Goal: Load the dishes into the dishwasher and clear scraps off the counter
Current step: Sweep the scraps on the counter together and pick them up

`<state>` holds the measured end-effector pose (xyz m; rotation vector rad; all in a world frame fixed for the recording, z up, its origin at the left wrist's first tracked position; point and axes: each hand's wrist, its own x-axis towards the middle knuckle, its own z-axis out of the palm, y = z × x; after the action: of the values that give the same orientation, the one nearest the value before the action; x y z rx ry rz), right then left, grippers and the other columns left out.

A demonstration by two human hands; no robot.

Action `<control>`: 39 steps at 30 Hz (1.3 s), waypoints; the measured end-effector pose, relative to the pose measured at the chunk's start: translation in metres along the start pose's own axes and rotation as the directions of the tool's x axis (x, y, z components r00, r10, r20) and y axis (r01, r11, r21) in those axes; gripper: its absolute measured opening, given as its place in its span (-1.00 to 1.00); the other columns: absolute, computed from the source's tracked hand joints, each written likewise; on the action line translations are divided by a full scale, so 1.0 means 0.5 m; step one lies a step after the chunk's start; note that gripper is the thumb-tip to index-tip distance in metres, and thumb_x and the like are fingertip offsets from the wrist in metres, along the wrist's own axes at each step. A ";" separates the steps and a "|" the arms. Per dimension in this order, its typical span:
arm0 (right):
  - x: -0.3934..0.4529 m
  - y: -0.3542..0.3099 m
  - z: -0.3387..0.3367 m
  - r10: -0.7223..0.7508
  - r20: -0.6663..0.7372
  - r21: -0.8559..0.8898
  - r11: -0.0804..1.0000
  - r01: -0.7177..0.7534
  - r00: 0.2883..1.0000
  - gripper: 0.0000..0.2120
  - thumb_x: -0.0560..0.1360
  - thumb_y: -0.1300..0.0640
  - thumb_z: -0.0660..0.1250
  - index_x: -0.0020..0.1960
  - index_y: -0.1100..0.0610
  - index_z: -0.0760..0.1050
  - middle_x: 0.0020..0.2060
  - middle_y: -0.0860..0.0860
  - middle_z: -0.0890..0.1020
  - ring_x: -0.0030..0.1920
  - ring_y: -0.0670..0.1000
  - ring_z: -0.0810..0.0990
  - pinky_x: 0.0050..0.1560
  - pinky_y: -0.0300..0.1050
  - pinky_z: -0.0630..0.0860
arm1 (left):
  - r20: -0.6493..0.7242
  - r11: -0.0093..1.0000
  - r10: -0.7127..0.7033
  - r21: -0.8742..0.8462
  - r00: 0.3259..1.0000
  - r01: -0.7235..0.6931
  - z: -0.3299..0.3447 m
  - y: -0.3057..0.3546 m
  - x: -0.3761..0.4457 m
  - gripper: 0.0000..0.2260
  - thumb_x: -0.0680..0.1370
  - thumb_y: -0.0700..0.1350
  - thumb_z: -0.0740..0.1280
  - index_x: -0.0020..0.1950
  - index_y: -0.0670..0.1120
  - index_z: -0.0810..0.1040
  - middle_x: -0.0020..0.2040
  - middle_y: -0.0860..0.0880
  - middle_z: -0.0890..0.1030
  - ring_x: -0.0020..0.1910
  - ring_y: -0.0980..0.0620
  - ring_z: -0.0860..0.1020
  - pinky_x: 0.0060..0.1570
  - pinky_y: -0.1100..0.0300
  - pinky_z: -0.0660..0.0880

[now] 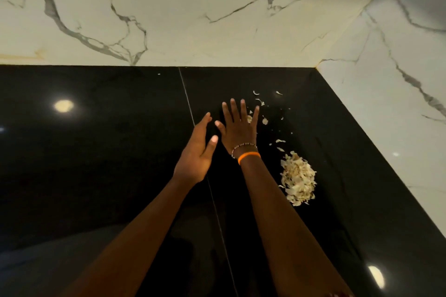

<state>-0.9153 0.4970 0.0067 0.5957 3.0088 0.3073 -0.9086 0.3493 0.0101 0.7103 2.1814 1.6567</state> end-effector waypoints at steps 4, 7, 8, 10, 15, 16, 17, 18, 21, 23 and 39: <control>0.053 0.035 0.011 0.102 0.057 -0.027 0.995 -0.100 0.993 -0.35 0.58 -0.23 -0.21 0.52 0.16 -0.08 0.53 0.09 -0.04 0.52 0.12 -0.19 0.38 0.26 -0.40 | 0.043 0.992 0.035 0.117 0.998 -0.039 0.001 -0.002 -0.003 -0.47 0.61 0.03 0.11 0.53 0.07 -0.05 0.53 0.10 0.14 0.49 0.14 0.10 0.40 0.15 0.15; 0.016 0.075 0.022 0.243 0.085 -0.015 0.970 -0.243 0.966 -0.26 0.55 -0.28 -0.22 0.51 0.25 -0.08 0.52 0.16 -0.03 0.52 0.10 -0.19 0.37 0.23 -0.42 | 0.118 0.927 0.080 0.357 0.990 -0.118 0.005 0.000 0.000 -0.46 0.62 0.04 0.08 0.53 0.03 -0.06 0.54 0.10 0.06 0.49 0.20 -0.04 0.47 0.14 0.01; -0.009 0.088 0.024 0.278 0.093 -0.011 0.960 -0.279 0.956 -0.25 0.54 -0.28 -0.23 0.50 0.26 -0.09 0.52 0.18 -0.03 0.52 0.10 -0.20 0.36 0.21 -0.44 | 0.168 0.889 0.086 0.432 0.982 -0.151 0.007 0.000 0.003 -0.46 0.62 0.06 0.06 0.54 0.01 -0.07 0.54 0.09 0.03 0.50 0.19 -0.08 0.49 0.12 -0.04; -0.073 0.107 0.030 0.330 0.104 0.000 0.943 -0.332 0.938 -0.23 0.54 -0.29 -0.26 0.50 0.27 -0.10 0.51 0.19 -0.03 0.52 0.10 -0.20 0.33 0.18 -0.48 | 0.305 0.785 0.091 0.564 0.948 -0.256 0.014 -0.001 0.008 -0.45 0.62 0.09 0.02 0.53 -0.01 -0.12 0.55 0.07 -0.04 0.50 0.16 -0.17 0.49 0.09 -0.16; -0.248 0.116 0.045 0.368 0.068 0.018 0.929 -0.370 0.927 0.06 0.29 -0.30 -0.72 0.49 0.28 0.00 0.50 0.20 0.06 0.52 0.13 -0.15 0.29 0.18 -0.59 | 0.514 0.557 0.048 0.698 0.856 -0.450 0.031 -0.017 0.018 -0.43 0.62 0.13 -0.06 0.52 -0.04 -0.22 0.55 0.03 -0.17 0.49 0.10 -0.27 0.44 0.07 -0.28; -0.277 0.115 0.044 0.358 0.045 0.000 0.933 -0.359 0.933 0.01 0.36 -0.28 -0.67 0.47 0.28 0.08 0.49 0.20 0.13 0.52 0.14 -0.09 0.33 0.19 -0.54 | 0.520 0.537 0.024 0.714 0.854 -0.449 0.033 -0.018 0.020 -0.43 0.62 0.14 -0.07 0.52 -0.05 -0.22 0.55 0.01 -0.18 0.49 0.08 -0.27 0.45 0.07 -0.26; -0.303 0.111 0.043 0.337 -0.003 -0.011 0.941 -0.337 0.941 -0.09 0.46 -0.27 -0.52 0.44 0.29 0.17 0.46 0.20 0.22 0.51 0.15 0.01 0.38 0.22 -0.45 | 0.517 0.519 0.003 0.731 0.856 -0.443 0.033 -0.018 0.021 -0.43 0.62 0.14 -0.07 0.52 -0.06 -0.21 0.55 0.01 -0.19 0.50 0.07 -0.26 0.45 0.07 -0.25; -0.329 0.106 0.038 0.306 -0.031 -0.010 0.952 -0.306 0.952 -0.22 0.52 -0.24 -0.34 0.41 0.28 0.25 0.43 0.19 0.29 0.49 0.16 0.11 0.41 0.23 -0.34 | 0.513 0.504 -0.010 0.744 0.859 -0.438 0.037 -0.018 0.021 -0.44 0.62 0.14 -0.08 0.52 -0.07 -0.21 0.55 0.00 -0.20 0.50 0.06 -0.25 0.45 0.07 -0.24; -0.394 0.075 0.034 0.083 -0.059 0.019 0.996 -0.082 0.995 -0.38 0.57 -0.19 -0.16 0.42 0.18 0.26 0.42 0.10 0.33 0.47 0.10 0.17 0.41 0.23 -0.19 | 0.515 0.475 -0.035 0.762 0.856 -0.440 0.049 -0.011 0.019 -0.44 0.63 0.12 -0.09 0.52 -0.09 -0.21 0.55 -0.03 -0.21 0.51 0.04 -0.24 0.47 0.04 -0.22; -0.409 0.062 0.034 -0.045 -0.047 0.038 0.998 0.047 0.998 -0.38 0.59 -0.19 -0.25 0.44 0.13 0.23 0.43 0.05 0.32 0.48 0.07 0.16 0.41 0.22 -0.17 | 0.513 0.484 -0.056 0.764 0.856 -0.426 0.051 -0.005 0.023 -0.44 0.63 0.11 -0.08 0.52 -0.11 -0.21 0.55 -0.04 -0.21 0.51 0.02 -0.24 0.47 0.03 -0.21; -0.205 0.144 0.046 0.066 0.008 -0.003 0.998 -0.066 0.998 -0.29 0.54 -0.24 -0.24 0.37 0.18 0.36 0.37 0.08 0.42 0.44 0.10 0.29 0.40 0.21 -0.33 | 0.475 0.506 -0.092 0.779 0.875 -0.369 0.075 0.005 0.054 -0.43 0.62 0.13 -0.07 0.52 -0.06 -0.23 0.54 -0.01 -0.23 0.51 0.03 -0.26 0.46 0.01 -0.23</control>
<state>-0.7917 0.5274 0.0008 0.6956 2.9850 0.3114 -0.9107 0.3952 0.0032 1.3944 2.4919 0.1869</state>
